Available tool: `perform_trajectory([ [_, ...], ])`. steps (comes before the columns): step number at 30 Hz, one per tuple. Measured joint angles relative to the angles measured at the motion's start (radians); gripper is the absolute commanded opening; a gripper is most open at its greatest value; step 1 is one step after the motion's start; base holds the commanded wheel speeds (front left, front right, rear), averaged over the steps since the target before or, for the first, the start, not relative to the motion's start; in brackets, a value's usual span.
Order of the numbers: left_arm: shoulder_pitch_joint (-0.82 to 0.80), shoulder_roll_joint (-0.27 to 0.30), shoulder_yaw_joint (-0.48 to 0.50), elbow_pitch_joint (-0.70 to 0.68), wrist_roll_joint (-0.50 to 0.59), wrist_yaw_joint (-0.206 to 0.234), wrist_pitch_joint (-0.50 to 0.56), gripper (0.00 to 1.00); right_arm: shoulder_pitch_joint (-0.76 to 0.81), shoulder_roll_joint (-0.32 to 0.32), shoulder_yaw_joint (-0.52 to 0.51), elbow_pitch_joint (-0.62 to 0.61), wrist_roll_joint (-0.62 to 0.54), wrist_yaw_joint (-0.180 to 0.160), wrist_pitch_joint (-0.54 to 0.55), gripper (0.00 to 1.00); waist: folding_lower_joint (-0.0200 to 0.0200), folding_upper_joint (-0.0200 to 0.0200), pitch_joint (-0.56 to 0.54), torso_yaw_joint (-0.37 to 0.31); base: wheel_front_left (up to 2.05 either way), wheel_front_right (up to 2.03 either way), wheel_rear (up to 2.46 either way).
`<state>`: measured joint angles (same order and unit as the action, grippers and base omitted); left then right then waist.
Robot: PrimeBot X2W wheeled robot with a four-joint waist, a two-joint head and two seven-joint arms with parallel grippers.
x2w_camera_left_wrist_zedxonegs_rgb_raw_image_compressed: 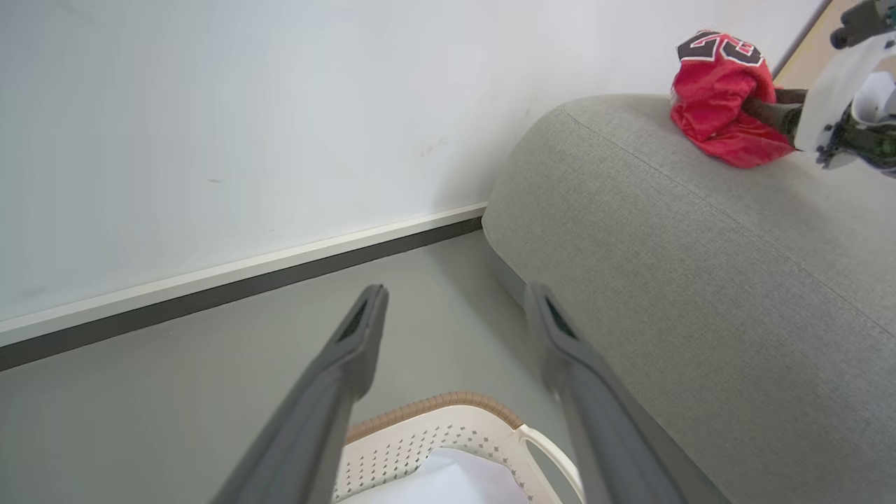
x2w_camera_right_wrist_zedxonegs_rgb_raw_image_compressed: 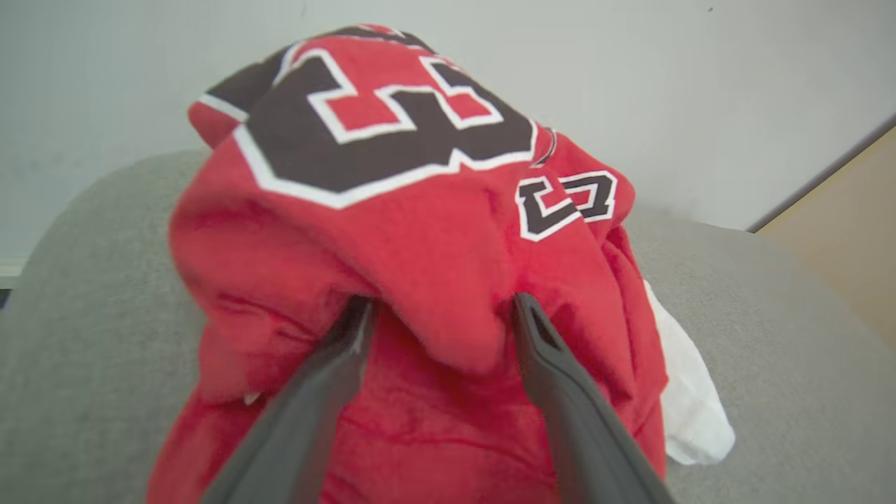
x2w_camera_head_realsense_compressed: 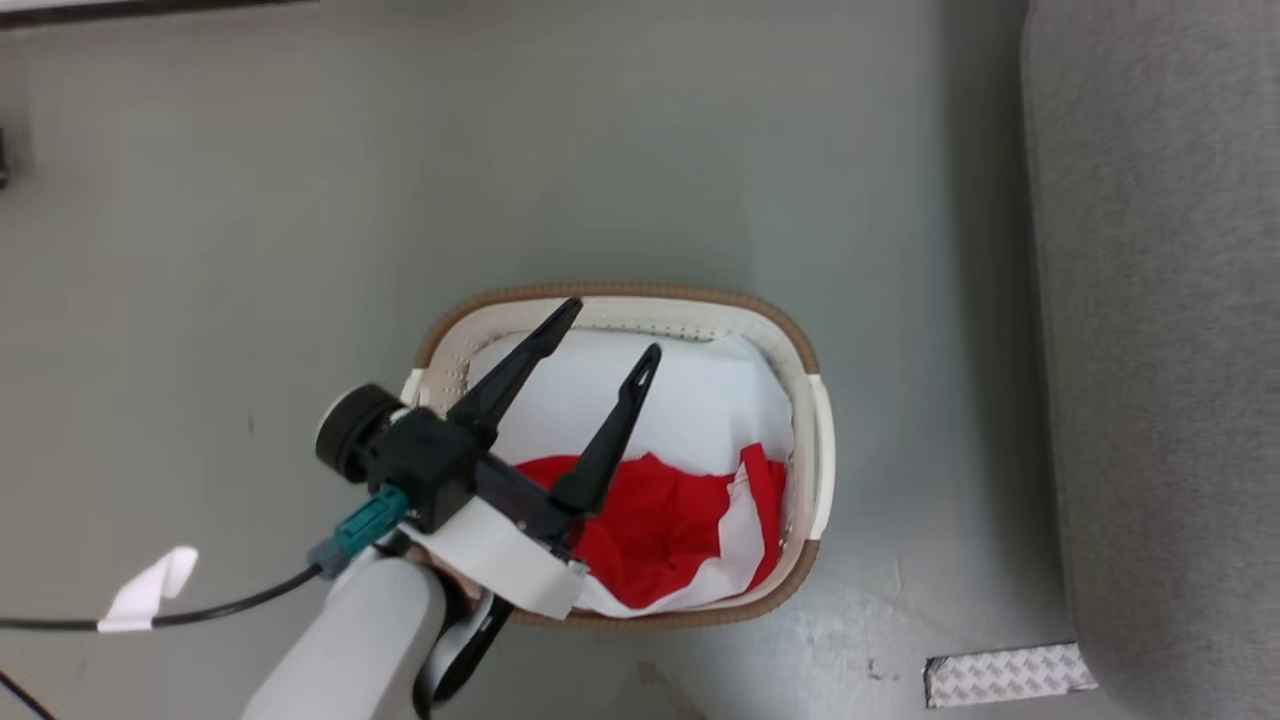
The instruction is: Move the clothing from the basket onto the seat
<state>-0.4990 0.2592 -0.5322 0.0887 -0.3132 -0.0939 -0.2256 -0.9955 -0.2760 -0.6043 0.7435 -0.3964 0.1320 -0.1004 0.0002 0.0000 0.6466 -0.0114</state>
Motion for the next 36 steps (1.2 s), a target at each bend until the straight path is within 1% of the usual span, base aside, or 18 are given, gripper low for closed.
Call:
perform_trajectory([
  [3, 0.041, -0.001, 0.015, 0.022, -0.018, 0.017, -0.009, 1.0, 0.059, 0.039, 0.013, 0.028, -0.006, 0.0, -0.048, 1.0, -0.0001, 0.0, -0.051, -0.018, 0.0, 0.0, 0.0],
  [7, 0.113, 0.0, 0.032, 0.044, -0.033, 0.044, -0.021, 1.0, 0.151, 0.083, 0.069, 0.056, 0.007, 0.0, -0.108, 1.0, -0.0003, 0.0, -0.14, -0.05, 0.0, 0.0, 0.0],
  [10, 0.166, 0.005, 0.041, 0.056, -0.048, 0.061, -0.025, 1.0, 0.218, 0.107, 0.127, 0.049, 0.033, 0.0, -0.143, 1.0, -0.0004, 0.0, -0.212, -0.074, 0.0, 0.0, 0.0],
  [12, 0.197, 0.007, 0.049, 0.06, -0.05, 0.075, -0.028, 1.0, 0.27, 0.12, 0.168, 0.023, 0.068, 0.0, -0.156, 1.0, -0.0004, 0.0, -0.261, -0.087, 0.0, 0.0, 0.0],
  [14, 0.225, 0.007, 0.061, 0.065, -0.057, 0.09, -0.031, 1.0, 0.329, 0.13, 0.211, -0.017, 0.103, 0.0, -0.158, 1.0, -0.0005, 0.0, -0.31, -0.097, 0.0, 0.0, 0.0],
  [19, 0.312, 0.006, 0.12, 0.091, -0.066, 0.146, -0.037, 1.0, 0.517, 0.159, 0.359, -0.203, 0.245, 0.0, -0.162, 1.0, -0.0006, 0.0, -0.43, -0.106, 0.0, 0.0, 0.0],
  [21, 0.354, 0.004, 0.152, 0.097, -0.074, 0.159, -0.037, 1.0, 0.596, 0.165, 0.403, -0.277, 0.305, 0.0, -0.162, 1.0, -0.0006, 0.0, -0.473, -0.103, 0.0, 0.0, 0.0],
  [23, 0.389, 0.003, 0.181, 0.099, -0.06, 0.176, -0.038, 1.0, 0.673, 0.176, 0.45, -0.339, 0.366, 0.0, -0.164, 1.0, -0.0007, 0.0001, -0.512, -0.096, 0.0, 0.0, 0.0],
  [25, 0.437, -0.006, 0.214, 0.099, -0.056, 0.186, -0.039, 1.0, 0.754, 0.194, 0.475, -0.394, 0.407, 0.0, -0.164, 1.0, -0.0006, 0.0, -0.549, -0.085, 0.0, 0.0, 0.0],
  [28, 0.498, -0.022, 0.269, 0.095, -0.044, 0.189, -0.039, 1.0, 0.854, 0.211, 0.519, -0.45, 0.452, 0.0, -0.164, 1.0, -0.0008, 0.0001, -0.595, -0.063, 0.0, 0.0, 0.0],
  [31, 0.545, -0.041, 0.321, 0.089, -0.019, 0.185, -0.039, 1.0, 0.92, 0.221, 0.559, -0.481, 0.463, 0.0, -0.164, 1.0, -0.0007, 0.0, -0.624, -0.036, 0.0, 0.0, 0.0],
  [36, 0.603, -0.082, 0.401, 0.093, 0.007, 0.153, -0.039, 1.0, 0.98, 0.226, 0.61, -0.485, 0.498, 0.0, -0.164, 1.0, -0.0006, 0.0001, -0.658, -0.006, 0.0, 0.0, 0.0],
])
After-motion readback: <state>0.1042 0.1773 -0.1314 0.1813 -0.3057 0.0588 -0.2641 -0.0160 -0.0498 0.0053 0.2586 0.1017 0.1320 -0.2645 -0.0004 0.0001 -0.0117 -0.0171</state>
